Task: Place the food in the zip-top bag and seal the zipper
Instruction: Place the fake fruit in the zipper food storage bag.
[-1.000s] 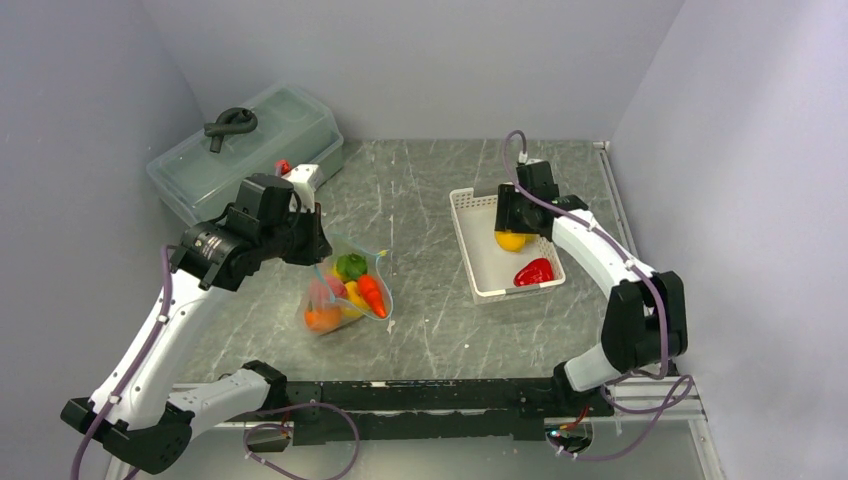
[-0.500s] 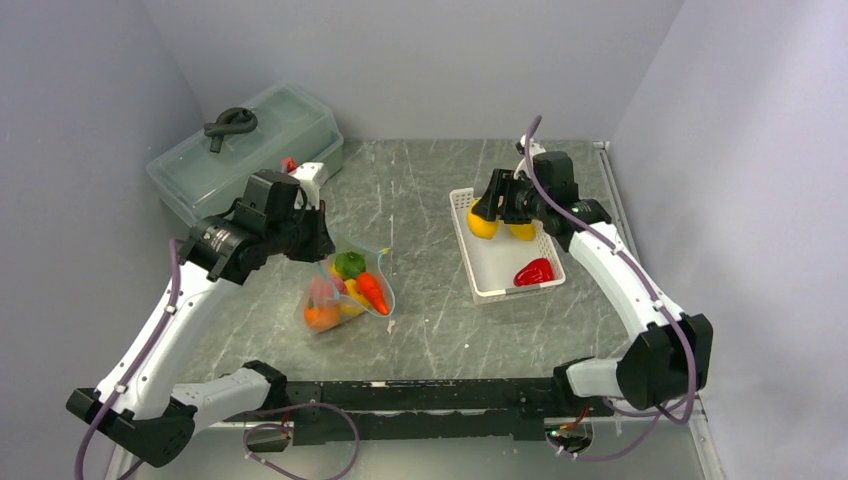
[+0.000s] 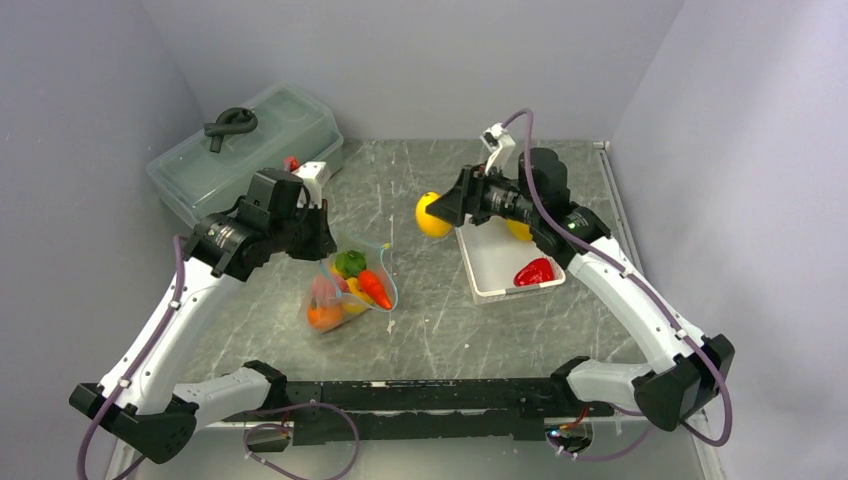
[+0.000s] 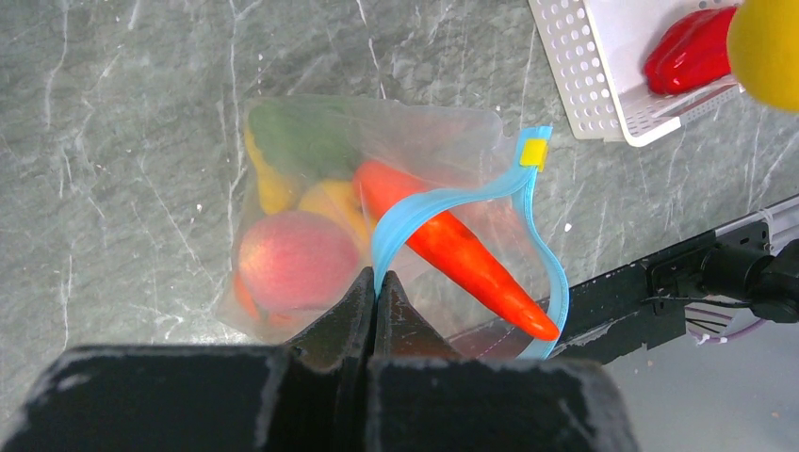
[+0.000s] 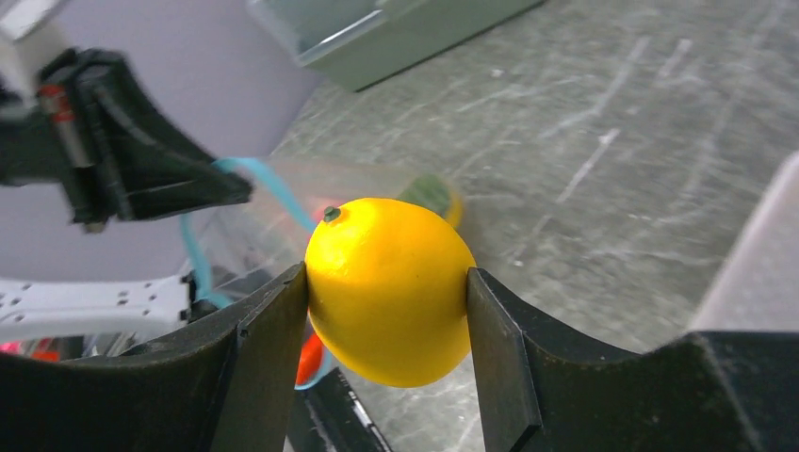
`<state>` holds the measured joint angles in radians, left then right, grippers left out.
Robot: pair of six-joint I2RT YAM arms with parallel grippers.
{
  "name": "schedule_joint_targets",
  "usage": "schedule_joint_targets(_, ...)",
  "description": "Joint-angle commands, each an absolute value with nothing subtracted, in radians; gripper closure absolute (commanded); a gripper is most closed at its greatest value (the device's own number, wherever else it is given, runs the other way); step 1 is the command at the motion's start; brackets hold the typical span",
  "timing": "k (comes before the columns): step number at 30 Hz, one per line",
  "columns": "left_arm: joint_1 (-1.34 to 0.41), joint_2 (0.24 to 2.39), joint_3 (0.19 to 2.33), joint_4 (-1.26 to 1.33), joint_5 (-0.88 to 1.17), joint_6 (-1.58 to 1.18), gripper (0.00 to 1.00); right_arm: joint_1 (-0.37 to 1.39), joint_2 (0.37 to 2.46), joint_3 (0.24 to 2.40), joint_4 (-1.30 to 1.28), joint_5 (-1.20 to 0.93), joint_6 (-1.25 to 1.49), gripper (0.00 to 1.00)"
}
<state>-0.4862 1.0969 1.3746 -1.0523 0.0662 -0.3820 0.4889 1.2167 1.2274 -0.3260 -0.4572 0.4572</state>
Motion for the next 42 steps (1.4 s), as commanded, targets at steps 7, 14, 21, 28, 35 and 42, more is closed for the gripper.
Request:
schedule_joint_targets(7, -0.489, 1.1, 1.399, -1.003, 0.082, -0.392, 1.0, 0.654, 1.212, 1.289, -0.134, -0.518, 0.539, 0.69)
schedule_joint_targets(14, -0.488, 1.098, 1.397, -1.0, 0.083, -0.395, 1.0, 0.75, 1.272, 1.315, -0.118, -0.53, 0.536, 0.69)
schedule_joint_targets(21, -0.488, 1.099, 1.402, -1.003, 0.085, -0.393, 1.0, 0.821, 1.343, 1.339, -0.127, -0.534, 0.519, 0.69)
schedule_joint_targets(28, -0.489, 1.1, 1.404, -1.003, 0.084, -0.396, 1.0, 0.88, 1.423, 1.373, -0.189, -0.473, 0.476, 0.68)
schedule_joint_targets(35, -0.489, 1.103, 1.407, -1.004, 0.086, -0.397, 1.0, 0.905, 1.496, 1.395, -0.237, -0.398, 0.451, 0.63)
schedule_joint_targets(42, -0.489, 1.101, 1.408, -1.009, 0.088, -0.396, 1.0, 0.921, 1.549, 1.422, -0.269, -0.311, 0.443, 0.47)
